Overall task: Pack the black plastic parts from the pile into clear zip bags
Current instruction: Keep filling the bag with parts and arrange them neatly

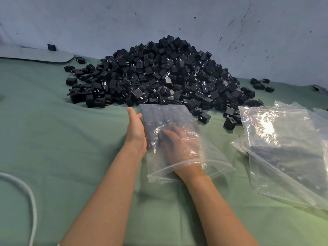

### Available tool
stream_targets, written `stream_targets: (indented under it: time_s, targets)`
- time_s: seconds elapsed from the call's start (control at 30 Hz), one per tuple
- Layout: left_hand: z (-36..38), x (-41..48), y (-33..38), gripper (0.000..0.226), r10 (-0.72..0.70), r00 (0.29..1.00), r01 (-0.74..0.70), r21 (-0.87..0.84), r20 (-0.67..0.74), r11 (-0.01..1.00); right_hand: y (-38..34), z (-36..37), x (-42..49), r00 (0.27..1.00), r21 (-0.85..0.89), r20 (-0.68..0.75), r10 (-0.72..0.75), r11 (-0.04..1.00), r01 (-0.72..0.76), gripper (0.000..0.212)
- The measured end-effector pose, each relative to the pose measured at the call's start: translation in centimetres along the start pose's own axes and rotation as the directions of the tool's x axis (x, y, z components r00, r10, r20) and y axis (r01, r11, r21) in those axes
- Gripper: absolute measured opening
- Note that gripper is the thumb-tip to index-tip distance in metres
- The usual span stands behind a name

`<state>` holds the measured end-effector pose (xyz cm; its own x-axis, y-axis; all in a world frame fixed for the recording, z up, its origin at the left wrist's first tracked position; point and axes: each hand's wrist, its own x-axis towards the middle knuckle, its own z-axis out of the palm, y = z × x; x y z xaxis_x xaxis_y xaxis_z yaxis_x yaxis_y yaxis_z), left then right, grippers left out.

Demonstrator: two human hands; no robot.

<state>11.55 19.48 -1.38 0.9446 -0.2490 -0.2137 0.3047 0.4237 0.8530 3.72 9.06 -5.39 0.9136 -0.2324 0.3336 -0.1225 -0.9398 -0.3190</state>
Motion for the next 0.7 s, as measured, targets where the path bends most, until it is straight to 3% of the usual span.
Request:
stream_targets:
  time_s: [0.23, 0.33, 0.5, 0.7]
  targets:
    - [-0.1, 0.1, 0.2, 0.071, 0.009, 1.0, -0.009, -0.006, -0.015, 1.0, -0.9, -0.4, -0.8, 1.0, 0.097, 0.016, -0.002, 0.995, 0.0, 0.042]
    - [-0.1, 0.1, 0.2, 0.072, 0.016, 1.0, -0.016, 0.004, -0.009, 1.0, -1.1, -0.9, -1.0, 0.996, 0.111, 0.086, 0.012, 0.994, -0.021, 0.047]
    - [-0.2, 0.1, 0.2, 0.073, 0.023, 1.0, -0.023, 0.005, -0.007, 1.0, -1.9, -1.1, -0.2, 0.992, -0.068, 0.13, -0.005, 0.998, 0.014, 0.033]
    - [-0.1, 0.1, 0.2, 0.075, 0.007, 1.0, -0.007, -0.02, 0.014, 1.0, -2.2, -1.1, 0.0, 0.993, -0.129, 0.119, 0.004, 0.992, 0.011, 0.031]
